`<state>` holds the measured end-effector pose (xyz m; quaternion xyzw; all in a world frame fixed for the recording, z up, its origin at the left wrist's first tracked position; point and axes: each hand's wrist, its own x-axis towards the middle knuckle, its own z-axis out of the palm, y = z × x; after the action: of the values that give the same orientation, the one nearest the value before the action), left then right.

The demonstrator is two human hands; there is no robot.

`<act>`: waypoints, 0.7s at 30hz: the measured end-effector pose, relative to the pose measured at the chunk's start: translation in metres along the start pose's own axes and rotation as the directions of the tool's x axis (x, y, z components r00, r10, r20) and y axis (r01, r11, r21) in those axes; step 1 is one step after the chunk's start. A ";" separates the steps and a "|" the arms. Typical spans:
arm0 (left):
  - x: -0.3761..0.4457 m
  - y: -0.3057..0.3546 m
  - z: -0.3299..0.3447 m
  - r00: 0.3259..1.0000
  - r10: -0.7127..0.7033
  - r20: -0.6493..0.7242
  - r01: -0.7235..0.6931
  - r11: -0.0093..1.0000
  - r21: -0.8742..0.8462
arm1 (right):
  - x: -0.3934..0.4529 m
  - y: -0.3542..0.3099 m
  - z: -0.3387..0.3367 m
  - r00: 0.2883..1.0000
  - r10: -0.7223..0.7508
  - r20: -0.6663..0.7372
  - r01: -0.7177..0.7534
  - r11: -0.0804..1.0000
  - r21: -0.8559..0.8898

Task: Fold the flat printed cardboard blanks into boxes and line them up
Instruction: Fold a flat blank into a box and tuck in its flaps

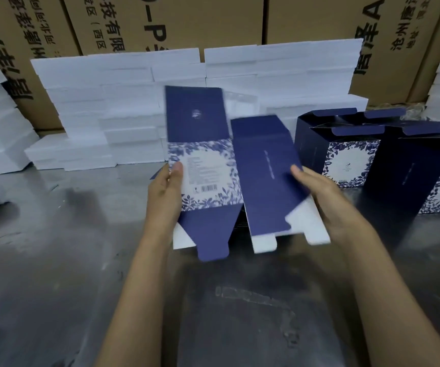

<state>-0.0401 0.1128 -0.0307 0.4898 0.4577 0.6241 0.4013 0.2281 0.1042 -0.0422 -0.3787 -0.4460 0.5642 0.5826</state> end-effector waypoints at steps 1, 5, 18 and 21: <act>0.000 0.001 0.001 0.999 -0.010 -0.038 0.008 0.999 -0.049 | 0.000 0.000 -0.001 1.000 0.004 0.022 -0.004 1.000 -0.021; -0.001 0.002 0.004 0.982 -0.001 -0.188 0.005 1.000 0.017 | -0.001 0.000 0.001 0.999 -0.033 -0.009 0.032 0.996 -0.084; -0.023 0.018 0.023 0.916 0.066 0.396 -0.262 0.845 0.465 | -0.009 -0.016 0.010 0.990 -0.110 0.092 0.075 0.944 0.321; -0.024 0.024 0.024 0.911 0.180 0.370 -0.300 0.907 0.297 | -0.007 -0.013 0.019 0.975 -0.140 0.174 0.078 0.943 0.322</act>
<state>-0.0131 0.0877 -0.0113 0.7048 0.4211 0.4861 0.2993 0.2146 0.0948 -0.0251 -0.1991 -0.4257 0.6288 0.6195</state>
